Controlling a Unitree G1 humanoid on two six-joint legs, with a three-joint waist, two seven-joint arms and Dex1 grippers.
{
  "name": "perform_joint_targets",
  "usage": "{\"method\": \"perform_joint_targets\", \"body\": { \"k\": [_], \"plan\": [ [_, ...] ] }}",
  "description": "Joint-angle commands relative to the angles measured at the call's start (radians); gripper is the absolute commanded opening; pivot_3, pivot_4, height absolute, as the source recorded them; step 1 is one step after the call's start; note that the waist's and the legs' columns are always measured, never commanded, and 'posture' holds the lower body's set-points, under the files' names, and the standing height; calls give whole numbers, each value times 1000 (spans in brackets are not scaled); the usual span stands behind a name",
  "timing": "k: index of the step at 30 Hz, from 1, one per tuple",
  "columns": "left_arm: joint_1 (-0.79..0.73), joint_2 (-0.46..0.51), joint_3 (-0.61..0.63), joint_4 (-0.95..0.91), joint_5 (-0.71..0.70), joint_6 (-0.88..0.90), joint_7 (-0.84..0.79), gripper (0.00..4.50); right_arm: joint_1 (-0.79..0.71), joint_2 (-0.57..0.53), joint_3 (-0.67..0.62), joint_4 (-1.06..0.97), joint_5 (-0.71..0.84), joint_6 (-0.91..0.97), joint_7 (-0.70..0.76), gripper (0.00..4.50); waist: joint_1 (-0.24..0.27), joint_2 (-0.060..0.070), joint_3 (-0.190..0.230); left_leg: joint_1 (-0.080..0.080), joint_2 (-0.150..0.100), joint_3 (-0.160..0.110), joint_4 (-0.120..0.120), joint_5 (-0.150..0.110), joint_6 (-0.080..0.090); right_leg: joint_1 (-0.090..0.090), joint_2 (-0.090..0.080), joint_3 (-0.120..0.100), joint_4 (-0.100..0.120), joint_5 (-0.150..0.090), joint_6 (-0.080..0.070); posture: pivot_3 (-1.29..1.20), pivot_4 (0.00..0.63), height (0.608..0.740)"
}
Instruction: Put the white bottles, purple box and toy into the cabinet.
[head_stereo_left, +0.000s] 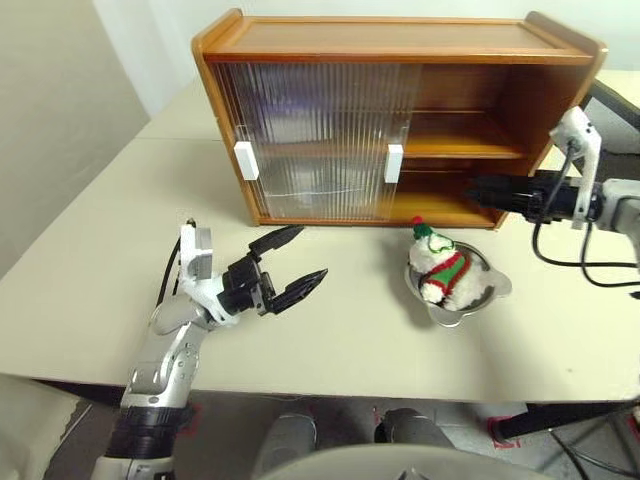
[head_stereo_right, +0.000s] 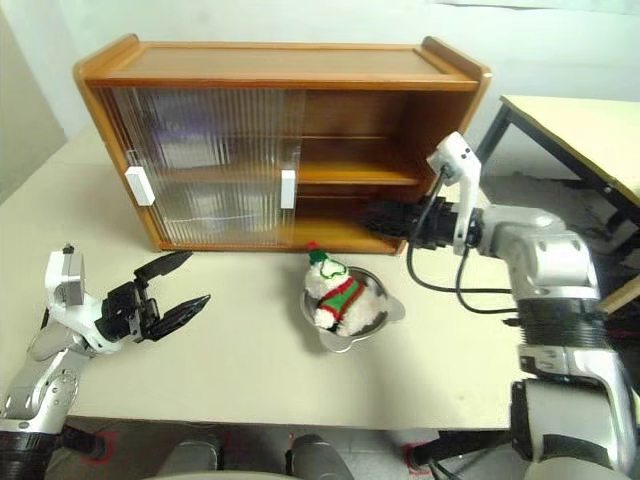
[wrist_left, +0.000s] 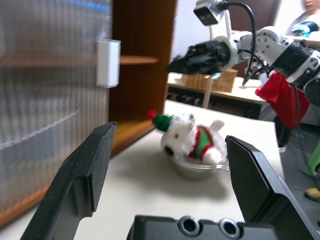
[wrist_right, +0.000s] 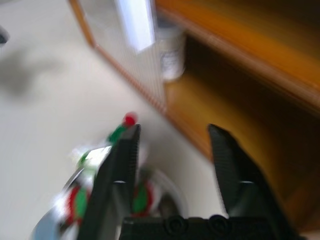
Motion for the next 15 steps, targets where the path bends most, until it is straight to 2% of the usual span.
{"method": "perform_joint_targets", "body": {
  "k": [1, 2, 3, 8, 15],
  "plan": [
    [-1, 2, -1, 1, 1, 1, -3, 4500, 50, -83, 31, -140, 48, 135, 38, 3965, -5, 0, 0, 0, 0, 1, 0, 0, 0, 2, 0, 0, 0, -6, 9, -50, 8, 740],
    [-1, 1, -1, 4, 2, -2, -4, 4500, 65, -107, 41, -170, 52, 158, 43, 4334, -7, 0, 0, 0, -1, 1, 0, 0, 0, 3, 0, 0, 0, -6, 10, -50, 8, 740],
    [-2, 0, 0, 7, 3, -4, -4, 4500, 78, -120, 50, -198, 50, 169, 40, 4455, -8, 0, 0, 1, -1, 1, 1, 0, 1, 2, 0, 0, 0, -7, 11, -50, 8, 740],
    [-3, -4, -3, 20, 11, -13, -5, 4500, 111, -118, 90, -286, 59, 223, 16, 4455, -16, -1, 0, 1, -1, 1, 7, -3, 5, 2, 0, 0, 0, -6, 11, -57, 5, 740],
    [-7, -5, -6, 33, 24, -27, -5, 4500, 117, -76, 161, -261, 7, 197, -47, 4455, -20, -1, 0, 0, -1, -1, 12, -7, 10, 1, 0, 0, 0, -6, 11, -47, 1, 740]
  ]
}}
